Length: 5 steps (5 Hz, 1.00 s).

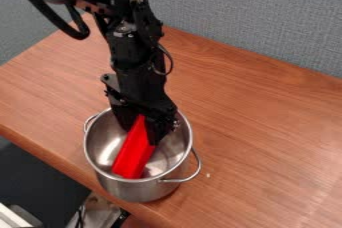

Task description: Put the red object in the metal pot

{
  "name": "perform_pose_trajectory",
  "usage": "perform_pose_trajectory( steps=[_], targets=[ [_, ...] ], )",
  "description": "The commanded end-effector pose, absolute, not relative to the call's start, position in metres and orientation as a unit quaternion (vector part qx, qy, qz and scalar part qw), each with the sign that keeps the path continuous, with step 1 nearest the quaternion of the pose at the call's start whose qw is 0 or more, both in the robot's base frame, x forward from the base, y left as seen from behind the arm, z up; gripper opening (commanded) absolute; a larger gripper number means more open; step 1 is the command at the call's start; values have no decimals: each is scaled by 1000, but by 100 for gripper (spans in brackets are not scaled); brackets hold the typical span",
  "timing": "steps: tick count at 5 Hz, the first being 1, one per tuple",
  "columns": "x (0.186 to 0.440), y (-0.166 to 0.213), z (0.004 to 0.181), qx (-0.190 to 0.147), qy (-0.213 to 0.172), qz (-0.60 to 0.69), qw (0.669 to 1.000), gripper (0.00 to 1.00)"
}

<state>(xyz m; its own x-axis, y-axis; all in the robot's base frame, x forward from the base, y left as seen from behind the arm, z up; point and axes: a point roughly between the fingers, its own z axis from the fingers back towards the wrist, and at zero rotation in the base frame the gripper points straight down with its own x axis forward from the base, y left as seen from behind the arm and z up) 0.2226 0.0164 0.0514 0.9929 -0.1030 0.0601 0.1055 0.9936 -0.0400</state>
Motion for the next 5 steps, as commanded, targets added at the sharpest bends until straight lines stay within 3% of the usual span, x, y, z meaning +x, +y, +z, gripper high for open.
perform_pose_trajectory(
  steps=[1,3,5],
  targets=[
    [223,21,58,-19,-34,-45,998,100],
    [224,22,81,-16,-51,-40,998,100],
    [224,24,140,-18,-98,-33,994,100]
  ],
)
